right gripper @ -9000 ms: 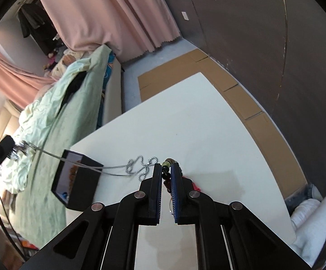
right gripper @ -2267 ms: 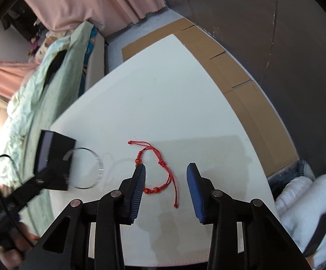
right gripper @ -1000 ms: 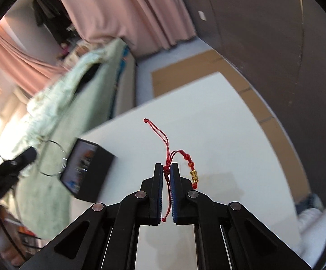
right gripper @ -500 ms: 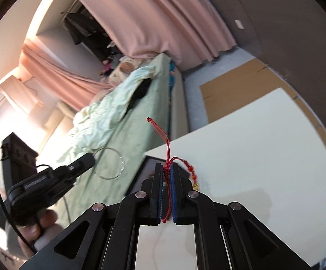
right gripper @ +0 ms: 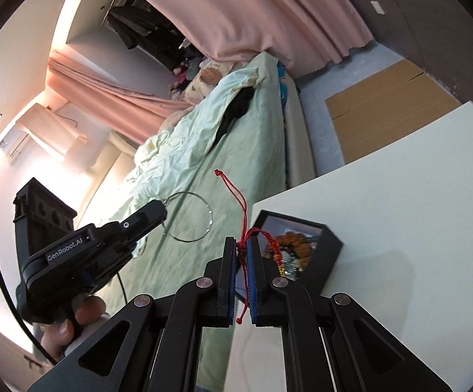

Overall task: Organize jewelry
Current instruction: 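Lower the ring and red string into the black box and open both grippers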

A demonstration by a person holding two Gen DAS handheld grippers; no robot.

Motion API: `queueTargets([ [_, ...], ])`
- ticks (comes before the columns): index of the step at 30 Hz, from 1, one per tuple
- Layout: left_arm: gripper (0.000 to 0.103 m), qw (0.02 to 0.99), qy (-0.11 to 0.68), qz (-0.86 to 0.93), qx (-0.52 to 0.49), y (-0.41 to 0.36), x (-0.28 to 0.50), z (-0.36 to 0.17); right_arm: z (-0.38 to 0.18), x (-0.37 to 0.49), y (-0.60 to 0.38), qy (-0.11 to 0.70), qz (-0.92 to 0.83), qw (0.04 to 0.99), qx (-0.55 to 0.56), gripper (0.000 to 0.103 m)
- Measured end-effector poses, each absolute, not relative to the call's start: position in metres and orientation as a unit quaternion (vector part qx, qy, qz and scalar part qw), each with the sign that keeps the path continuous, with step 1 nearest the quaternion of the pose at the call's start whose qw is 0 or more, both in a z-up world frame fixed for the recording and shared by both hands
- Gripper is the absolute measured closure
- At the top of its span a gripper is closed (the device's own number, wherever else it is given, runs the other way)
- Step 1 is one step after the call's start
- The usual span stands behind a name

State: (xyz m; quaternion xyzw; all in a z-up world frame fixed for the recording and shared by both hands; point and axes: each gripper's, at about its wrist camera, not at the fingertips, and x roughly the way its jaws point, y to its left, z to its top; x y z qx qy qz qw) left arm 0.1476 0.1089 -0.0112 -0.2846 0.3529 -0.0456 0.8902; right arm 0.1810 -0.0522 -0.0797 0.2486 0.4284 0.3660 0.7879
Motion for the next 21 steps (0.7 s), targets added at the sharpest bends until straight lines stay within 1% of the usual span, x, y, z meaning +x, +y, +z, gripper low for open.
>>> queueTargets([
  [3,0.102,0.888,0.359,-0.041,-0.284,0.110,0.153,-0.014,-0.093,0.193,-0.041,0.459,0.351,0.775,0.255,0.093],
  [4,0.102,0.887,0.361,-0.040,-0.285,0.111,0.154,-0.015,-0.100,0.197,-0.039,0.474,0.347,0.766,0.261,0.083],
  [5,0.102,0.887,0.363,-0.039,-0.284,0.110,0.156,-0.016,-0.106,0.201,-0.040,0.485,0.342,0.759,0.270,0.060],
  [6,0.102,0.887,0.365,-0.039,-0.281,0.110,0.158,-0.017,-0.110,0.204,-0.044,0.491,0.334,0.754,0.280,0.051],
  [7,0.102,0.887,0.369,-0.040,-0.277,0.108,0.160,-0.019,-0.111,0.206,-0.049,0.490,0.326,0.756,0.287,0.046],
  [10,0.102,0.884,0.382,-0.044,-0.267,0.103,0.167,-0.024,-0.107,0.209,-0.059,0.487,0.324,0.759,0.287,0.046],
  [14,0.101,0.879,0.398,-0.049,-0.259,0.093,0.174,-0.030,-0.103,0.209,-0.075,0.487,0.307,0.769,0.277,0.043],
  [18,0.101,0.866,0.419,-0.050,-0.268,0.088,0.180,-0.039,-0.100,0.208,-0.092,0.491,0.291,0.776,0.270,0.043],
  [19,0.100,0.861,0.427,-0.050,-0.273,0.088,0.182,-0.042,-0.099,0.207,-0.095,0.489,0.287,0.779,0.267,0.043],
  [21,0.096,0.850,0.446,-0.046,-0.277,0.087,0.185,-0.048,-0.096,0.206,-0.102,0.486,0.284,0.783,0.266,0.043],
])
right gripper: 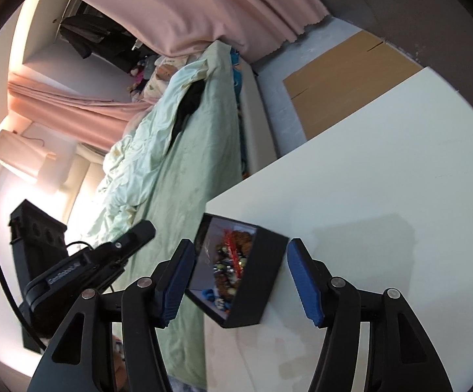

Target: Organize jewelry

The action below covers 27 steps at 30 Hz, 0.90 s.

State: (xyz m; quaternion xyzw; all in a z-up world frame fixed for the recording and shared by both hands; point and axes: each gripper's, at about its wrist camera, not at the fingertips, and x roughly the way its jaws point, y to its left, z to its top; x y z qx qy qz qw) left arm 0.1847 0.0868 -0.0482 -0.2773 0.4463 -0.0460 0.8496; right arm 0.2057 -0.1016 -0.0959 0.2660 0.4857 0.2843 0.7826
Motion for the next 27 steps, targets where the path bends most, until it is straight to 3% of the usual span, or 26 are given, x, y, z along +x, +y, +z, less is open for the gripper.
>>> queueTargets([
  [3,0.067,0.843,0.459,-0.036,-0.278,0.085,0.183,-0.052,-0.093,0.202,-0.111,0.483,0.282,0.784,0.268,0.043],
  [5,0.038,0.850,0.445,-0.029,-0.282,0.085,0.177,-0.048,-0.091,0.198,-0.115,0.482,0.278,0.786,0.268,0.043],
  [6,0.035,0.853,0.439,-0.027,-0.282,0.085,0.175,-0.046,-0.090,0.195,-0.118,0.482,0.277,0.787,0.268,0.043],
  [18,0.032,0.875,0.438,-0.017,-0.206,0.055,0.143,-0.031,-0.075,0.164,-0.137,0.475,0.260,0.807,0.235,0.042],
  [21,0.029,0.890,0.429,0.010,-0.152,0.045,0.132,-0.022,-0.065,0.152,-0.146,0.461,0.255,0.819,0.227,0.020],
  [22,0.023,0.894,0.425,0.010,-0.144,0.042,0.128,-0.019,-0.063,0.149,-0.150,0.456,0.252,0.823,0.225,0.014],
  [23,0.016,0.896,0.420,0.008,-0.142,0.040,0.123,-0.015,-0.058,0.146,-0.154,0.452,0.245,0.828,0.223,0.014],
  [27,0.008,0.908,0.401,0.006,-0.119,0.028,0.109,0.000,-0.048,0.135,-0.170,0.435,0.233,0.840,0.226,0.006],
])
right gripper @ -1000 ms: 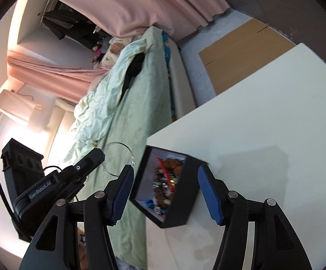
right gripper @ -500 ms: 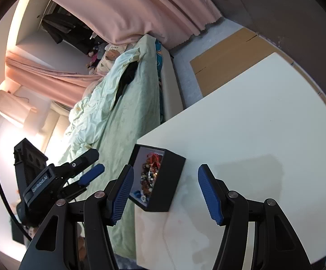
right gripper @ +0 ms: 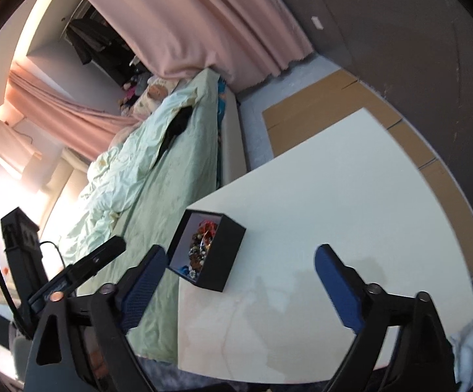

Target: Organize jewelry

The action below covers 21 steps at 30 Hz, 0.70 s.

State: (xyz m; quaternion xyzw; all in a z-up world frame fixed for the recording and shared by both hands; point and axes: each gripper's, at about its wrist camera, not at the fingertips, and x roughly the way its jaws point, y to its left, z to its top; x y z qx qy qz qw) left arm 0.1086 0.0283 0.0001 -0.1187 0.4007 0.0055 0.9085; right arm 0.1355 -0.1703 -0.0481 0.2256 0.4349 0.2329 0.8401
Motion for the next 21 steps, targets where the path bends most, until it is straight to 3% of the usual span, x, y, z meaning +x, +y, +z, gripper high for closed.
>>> queueTargets([
  [21,0.004,0.921,0.379,-0.030,-0.089,0.000,0.065,0.041,-0.004,0.084,-0.190,0.448,0.198,0.861,0.138,0.003],
])
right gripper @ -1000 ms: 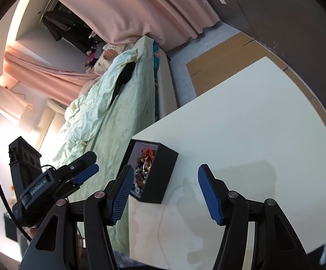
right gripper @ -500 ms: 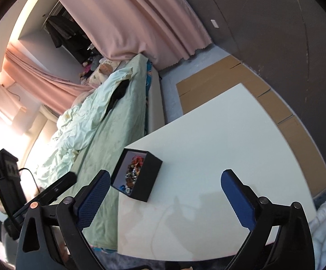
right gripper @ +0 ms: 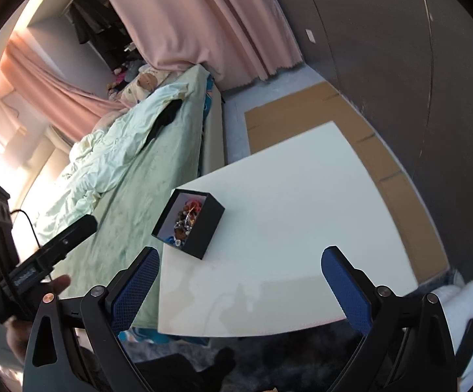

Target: Organize jewelry

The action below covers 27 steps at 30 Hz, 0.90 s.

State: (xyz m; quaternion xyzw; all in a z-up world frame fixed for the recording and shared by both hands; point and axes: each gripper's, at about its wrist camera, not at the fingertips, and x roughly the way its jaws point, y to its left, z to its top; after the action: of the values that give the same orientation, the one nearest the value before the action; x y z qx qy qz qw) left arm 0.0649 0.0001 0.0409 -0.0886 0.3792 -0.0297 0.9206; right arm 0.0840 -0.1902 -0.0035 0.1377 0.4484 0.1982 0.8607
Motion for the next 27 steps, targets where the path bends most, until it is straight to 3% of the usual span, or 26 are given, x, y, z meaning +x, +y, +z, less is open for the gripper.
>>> queueTargets([
  [27,0.004,0.930,0.363,-0.044,-0.044,-0.020,0.040,0.046,0.002,0.080,-0.198,0.445,0.198,0.863,0.133,0.003],
])
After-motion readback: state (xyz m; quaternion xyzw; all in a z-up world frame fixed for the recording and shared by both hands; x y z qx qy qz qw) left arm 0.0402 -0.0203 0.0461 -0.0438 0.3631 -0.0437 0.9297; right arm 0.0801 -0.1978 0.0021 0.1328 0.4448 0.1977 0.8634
